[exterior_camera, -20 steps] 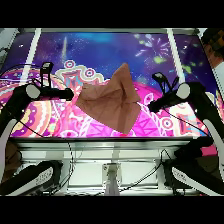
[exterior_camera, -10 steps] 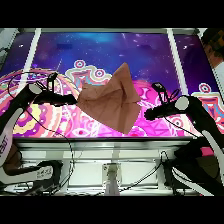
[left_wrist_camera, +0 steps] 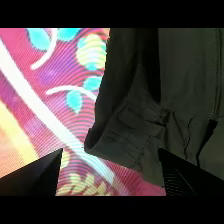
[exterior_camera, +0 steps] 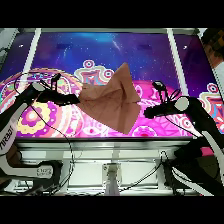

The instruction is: Fold the clothes and pants, and hang the long-sleeved shirts on hangers.

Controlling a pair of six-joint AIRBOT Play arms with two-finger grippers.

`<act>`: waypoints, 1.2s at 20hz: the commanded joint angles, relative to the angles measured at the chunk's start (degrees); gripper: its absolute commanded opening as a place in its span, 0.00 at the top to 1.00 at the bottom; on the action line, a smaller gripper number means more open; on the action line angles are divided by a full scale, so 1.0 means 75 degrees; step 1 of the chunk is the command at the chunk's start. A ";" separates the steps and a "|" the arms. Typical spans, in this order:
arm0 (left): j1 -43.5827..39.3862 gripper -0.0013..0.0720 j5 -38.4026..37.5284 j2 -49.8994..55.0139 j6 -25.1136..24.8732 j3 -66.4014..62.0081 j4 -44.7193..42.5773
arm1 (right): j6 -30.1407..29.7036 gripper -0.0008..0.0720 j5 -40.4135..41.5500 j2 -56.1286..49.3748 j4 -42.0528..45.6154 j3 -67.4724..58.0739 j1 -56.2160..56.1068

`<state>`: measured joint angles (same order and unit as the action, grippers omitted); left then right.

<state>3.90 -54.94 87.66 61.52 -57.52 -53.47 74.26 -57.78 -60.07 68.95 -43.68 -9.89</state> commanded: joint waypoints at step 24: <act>-0.0248 0.95 -0.0656 -0.2731 0.0694 -0.0236 0.1510 | 0.0198 0.46 -0.0411 0.0003 -0.2920 0.1151 -0.0023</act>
<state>2.07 -57.95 73.21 60.93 -59.29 -39.44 75.68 -61.28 -60.05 52.23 -36.05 -9.93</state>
